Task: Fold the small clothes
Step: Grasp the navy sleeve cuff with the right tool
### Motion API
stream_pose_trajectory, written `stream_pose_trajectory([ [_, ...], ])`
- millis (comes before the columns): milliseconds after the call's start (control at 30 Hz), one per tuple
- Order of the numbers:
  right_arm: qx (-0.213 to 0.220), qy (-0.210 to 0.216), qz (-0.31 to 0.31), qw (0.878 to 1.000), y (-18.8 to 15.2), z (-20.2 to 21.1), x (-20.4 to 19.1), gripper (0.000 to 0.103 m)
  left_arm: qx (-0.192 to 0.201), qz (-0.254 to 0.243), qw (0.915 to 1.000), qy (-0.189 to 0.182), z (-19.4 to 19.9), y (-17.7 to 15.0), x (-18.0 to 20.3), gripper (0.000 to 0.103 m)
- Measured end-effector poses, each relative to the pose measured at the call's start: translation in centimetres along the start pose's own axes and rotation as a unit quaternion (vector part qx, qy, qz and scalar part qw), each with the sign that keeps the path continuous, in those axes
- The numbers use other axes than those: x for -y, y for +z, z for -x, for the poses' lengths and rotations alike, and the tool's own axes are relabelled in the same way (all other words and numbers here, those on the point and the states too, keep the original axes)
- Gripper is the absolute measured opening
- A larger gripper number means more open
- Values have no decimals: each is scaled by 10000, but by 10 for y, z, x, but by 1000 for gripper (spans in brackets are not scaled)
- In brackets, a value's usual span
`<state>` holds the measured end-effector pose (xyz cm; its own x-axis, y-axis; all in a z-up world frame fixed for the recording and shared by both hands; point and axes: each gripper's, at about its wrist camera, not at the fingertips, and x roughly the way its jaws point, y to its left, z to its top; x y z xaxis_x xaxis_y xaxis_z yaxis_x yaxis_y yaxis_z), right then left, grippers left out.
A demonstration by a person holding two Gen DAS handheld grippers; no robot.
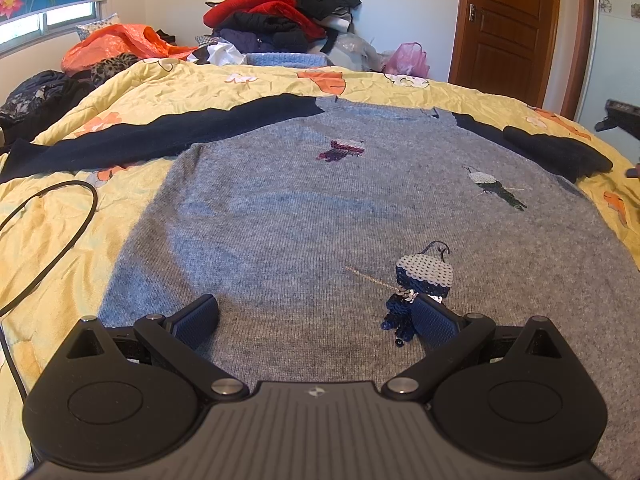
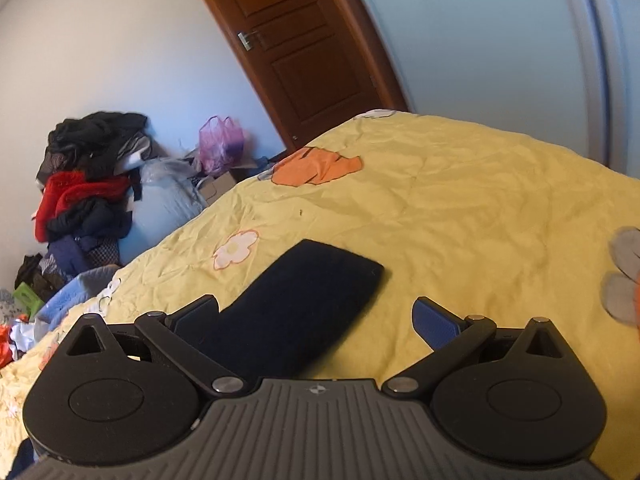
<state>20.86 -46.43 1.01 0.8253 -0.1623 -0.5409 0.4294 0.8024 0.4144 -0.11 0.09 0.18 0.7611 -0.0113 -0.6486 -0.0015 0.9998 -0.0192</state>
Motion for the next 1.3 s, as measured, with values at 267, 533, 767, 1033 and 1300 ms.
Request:
stream_pose_trajectory([
  [267, -248, -284, 136, 9992, 2, -33, -6, 94, -1, -11, 10000, 5, -1, 0, 1, 103],
  [533, -393, 314, -1449, 9882, 21, -31, 32, 96, -1, -12, 10000, 2, -1, 0, 1, 103],
  [767, -1110, 440, -2285, 9662, 50, -34, 60, 96, 1, -6, 10000, -3, -1, 0, 2, 103],
  [1033, -937, 606, -1885, 9757, 36, -45, 58, 55, 3, -5, 10000, -3, -1, 0, 1, 103],
  [1300, -506, 628, -1356, 9875, 31, -40, 46, 13, 3, -7, 10000, -3, -1, 0, 2, 103],
])
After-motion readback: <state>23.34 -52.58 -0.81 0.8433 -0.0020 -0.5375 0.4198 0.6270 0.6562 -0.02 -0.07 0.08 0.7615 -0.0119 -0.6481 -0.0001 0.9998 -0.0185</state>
